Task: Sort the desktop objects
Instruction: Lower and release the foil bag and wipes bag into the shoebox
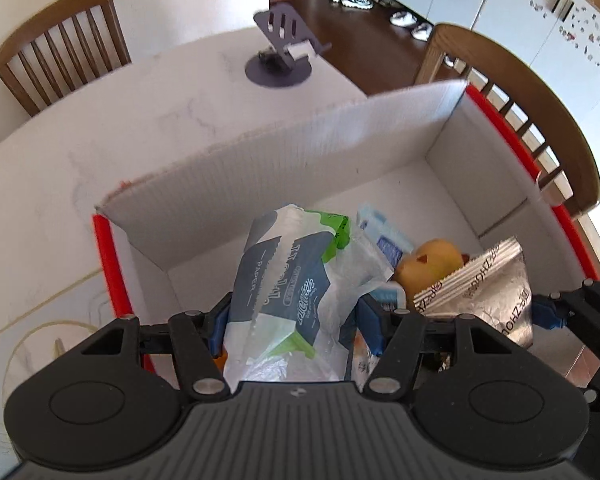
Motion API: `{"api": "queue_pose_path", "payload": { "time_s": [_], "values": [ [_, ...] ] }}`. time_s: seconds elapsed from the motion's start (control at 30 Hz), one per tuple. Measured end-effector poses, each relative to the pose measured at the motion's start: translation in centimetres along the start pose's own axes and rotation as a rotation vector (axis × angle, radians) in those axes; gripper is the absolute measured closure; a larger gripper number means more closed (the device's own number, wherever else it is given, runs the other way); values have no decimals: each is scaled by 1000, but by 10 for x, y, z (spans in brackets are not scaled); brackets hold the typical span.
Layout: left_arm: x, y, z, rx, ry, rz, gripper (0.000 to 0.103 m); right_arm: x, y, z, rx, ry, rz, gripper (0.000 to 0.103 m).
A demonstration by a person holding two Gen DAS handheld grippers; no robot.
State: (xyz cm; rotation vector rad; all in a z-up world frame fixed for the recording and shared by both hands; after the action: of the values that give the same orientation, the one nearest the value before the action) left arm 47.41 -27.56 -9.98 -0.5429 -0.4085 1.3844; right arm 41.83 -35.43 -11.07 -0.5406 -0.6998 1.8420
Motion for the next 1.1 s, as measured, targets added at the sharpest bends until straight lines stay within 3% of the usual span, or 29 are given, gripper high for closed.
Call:
{"api": "queue_pose_path", "payload": {
  "time_s": [0.2,0.47,0.63,1.1],
  "values": [
    [-3,4,-3,6,18,-10,41,0,1,-2,-4,-4,3,58],
    [-2,-1,4,-34,57,4,27,-4,-3,1,-25,2,-1,51],
    [5,-5,17,-65,85,34,25,-8,-6,18,-60,-5,2,40],
    [18,-7,68,-153,141,56,21,-11,-20,70,-153,-72,-16,38]
  ]
}}
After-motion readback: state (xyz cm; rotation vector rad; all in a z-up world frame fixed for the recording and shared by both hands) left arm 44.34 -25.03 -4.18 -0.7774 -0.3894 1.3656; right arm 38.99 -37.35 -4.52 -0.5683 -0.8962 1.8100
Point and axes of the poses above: each gripper's, at about its wrist camera, not at the fingertips, and z roughly against the way its jaws point, x to its left, y to its underside, the point moved 3 cm from there along -z, roughly the way its jaws point, and after that the axes turned 14 degrees about -x, right-handed, at the moved point
